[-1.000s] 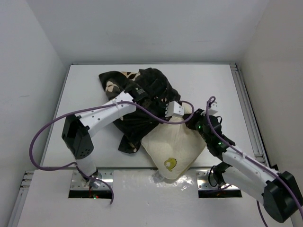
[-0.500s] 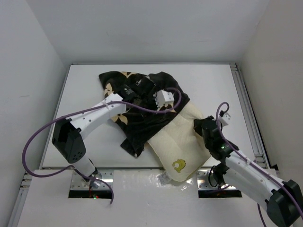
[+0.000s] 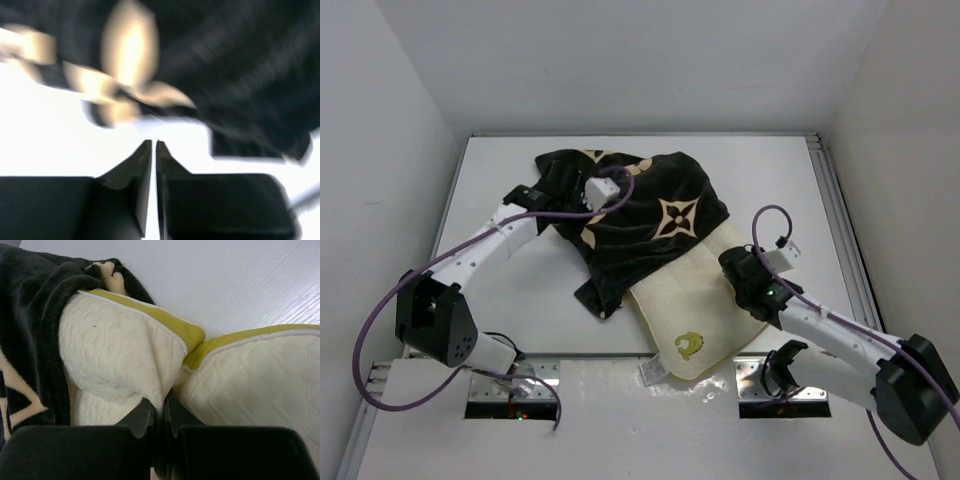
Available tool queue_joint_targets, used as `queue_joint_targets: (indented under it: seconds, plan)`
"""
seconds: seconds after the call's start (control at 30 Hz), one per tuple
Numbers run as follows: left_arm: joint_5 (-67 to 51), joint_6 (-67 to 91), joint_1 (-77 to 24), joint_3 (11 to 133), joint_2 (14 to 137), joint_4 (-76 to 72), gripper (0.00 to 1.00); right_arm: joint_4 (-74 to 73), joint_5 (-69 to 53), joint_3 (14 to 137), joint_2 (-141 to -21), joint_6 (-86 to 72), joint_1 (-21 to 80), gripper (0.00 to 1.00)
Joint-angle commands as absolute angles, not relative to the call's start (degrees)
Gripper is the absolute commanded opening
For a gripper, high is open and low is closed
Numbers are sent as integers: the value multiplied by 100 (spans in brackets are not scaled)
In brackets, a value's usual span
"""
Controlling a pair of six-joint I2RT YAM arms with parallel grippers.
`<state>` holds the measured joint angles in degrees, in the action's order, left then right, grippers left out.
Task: Put the pillow into the pillowcase
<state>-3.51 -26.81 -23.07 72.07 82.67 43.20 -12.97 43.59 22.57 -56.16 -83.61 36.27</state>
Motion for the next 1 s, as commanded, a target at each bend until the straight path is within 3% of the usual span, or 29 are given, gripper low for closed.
queue_joint_targets:
  seconds: [0.0, 0.03, 0.07, 0.13, 0.17, 0.33, 0.37, 0.53, 0.63, 0.7, 0.73, 0.77, 0.8, 0.83, 0.87, 0.93, 0.97]
  plan:
    - [-1149, -3608, -2267, 6655, 8209, 5060, 9, -1028, 4720, 2724, -5792, -8973, 3761, 0]
    - [-1325, -3786, -2320, 6558, 8209, 5332, 16, -976, 4711, 2716, -5827, -9182, 3788, 0]
    - [-1484, -4075, -2468, 6278, 8174, 5405, 30, -819, 4685, 2698, -5862, -9289, 3805, 0]
    - [-1521, -4393, -2653, 5952, 8060, 5319, 42, -616, 4632, 2672, -5941, -9421, 3814, 0]
    - [-1512, -4499, -2776, 5576, 7833, 5169, 52, -563, 4562, 2741, -6063, -9596, 3849, 0]
    - [-1731, -4808, -2909, 4782, 7190, 4281, 82, -1054, 4570, 3225, -6530, -10063, 4069, 0]
    - [-1714, -4755, -2918, 4703, 7242, 4211, 98, -1081, 4614, 3260, -6565, -10107, 4113, 0]
    - [-1784, -4036, -2997, 4500, 7593, 3377, 100, -976, 4570, 3182, -6609, -10520, 4420, 0]
    - [-1171, -3376, -3102, 4403, 7830, 2752, 100, -897, 4492, 3296, -6697, -10268, 4631, 0]
    - [-591, -3234, -3050, 4412, 8216, 2611, 98, -424, 4143, 3401, -6759, -9645, 4667, 0]
    - [-328, -3234, -2989, 4412, 8496, 2628, 91, -117, 3913, 3480, -6811, -8510, 4667, 1]
    - [-212, -3356, -2971, 4412, 8603, 2715, 82, 425, 3633, 3559, -6846, -7838, 4667, 9]
    - [-141, -3410, -2945, 4412, 8770, 2742, 49, 474, 3030, 3681, -6899, -6726, 4650, 22]
    - [-36, -3497, -2866, 4412, 8815, 2777, 36, 248, 2771, 3996, -6891, -6228, 4641, 40]
    - [-26, -3550, -2804, 4412, 8824, 2795, 23, 72, 2551, 4130, -6847, -5701, 4615, 78]
    - [-35, -3586, -2559, 4456, 8737, 2856, 0, -496, 2164, 4419, -6541, -4258, 4544, 99]
    - [-26, -3612, -2471, 4473, 8684, 2874, 0, -675, 2110, 4473, -6400, -3793, 4500, 99]
